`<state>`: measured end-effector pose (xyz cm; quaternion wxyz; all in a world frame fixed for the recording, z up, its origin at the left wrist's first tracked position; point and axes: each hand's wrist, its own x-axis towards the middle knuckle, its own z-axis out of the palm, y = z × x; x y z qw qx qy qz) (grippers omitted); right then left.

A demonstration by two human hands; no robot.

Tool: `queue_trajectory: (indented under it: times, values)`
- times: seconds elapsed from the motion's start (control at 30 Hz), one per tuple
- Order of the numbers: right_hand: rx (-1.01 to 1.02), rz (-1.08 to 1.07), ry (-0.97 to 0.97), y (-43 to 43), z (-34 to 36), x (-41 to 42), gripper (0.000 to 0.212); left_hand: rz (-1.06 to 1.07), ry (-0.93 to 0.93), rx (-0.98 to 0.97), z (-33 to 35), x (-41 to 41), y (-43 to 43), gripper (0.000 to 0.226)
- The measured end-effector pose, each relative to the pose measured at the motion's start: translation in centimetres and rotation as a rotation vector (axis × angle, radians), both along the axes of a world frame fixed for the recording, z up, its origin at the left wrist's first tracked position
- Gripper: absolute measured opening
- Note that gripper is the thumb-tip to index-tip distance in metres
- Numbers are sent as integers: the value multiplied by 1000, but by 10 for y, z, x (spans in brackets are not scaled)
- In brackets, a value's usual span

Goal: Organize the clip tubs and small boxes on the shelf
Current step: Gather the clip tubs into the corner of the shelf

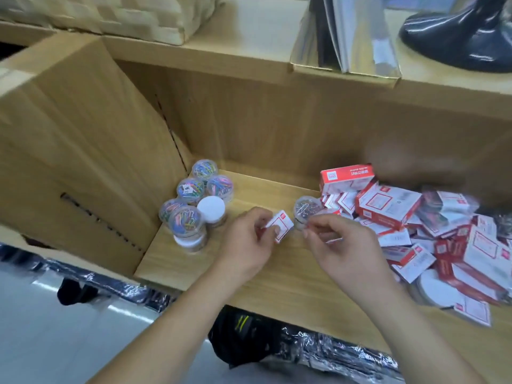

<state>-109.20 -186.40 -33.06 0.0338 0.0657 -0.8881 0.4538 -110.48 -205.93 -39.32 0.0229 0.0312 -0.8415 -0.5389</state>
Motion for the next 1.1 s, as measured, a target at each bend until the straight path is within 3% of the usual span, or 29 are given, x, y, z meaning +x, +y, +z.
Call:
queue_trajectory:
  times: [0.2, 0.4, 0.57, 0.67, 0.77, 0.97, 1.1]
  values:
    - [73, 34, -83, 3, -20, 17, 23, 49, -74, 194, -22, 55, 9, 6]
    - [82, 7, -159, 21, -25, 21, 18, -42, 101, -55, -38, 60, 17, 17]
    - [109, -35, -24, 29, -8, 14, 15, -5, 161, -122, -10, 20, 22, 34]
    - [199, -78, 129, 30, -7, 4, 27, -129, 159, -179, 9, -18, 37, 54]
    - [320, -60, 103, 29, -13, -7, 42, -213, 129, -133, 2, -34, 50, 60]
    - [370, -84, 76, 24, -26, -19, 40, -147, 245, -136, -8, -33, 46, 42]
    - [388, -95, 82, 24, -24, -19, 33, 65, 220, -219, -6, -20, 22, 48]
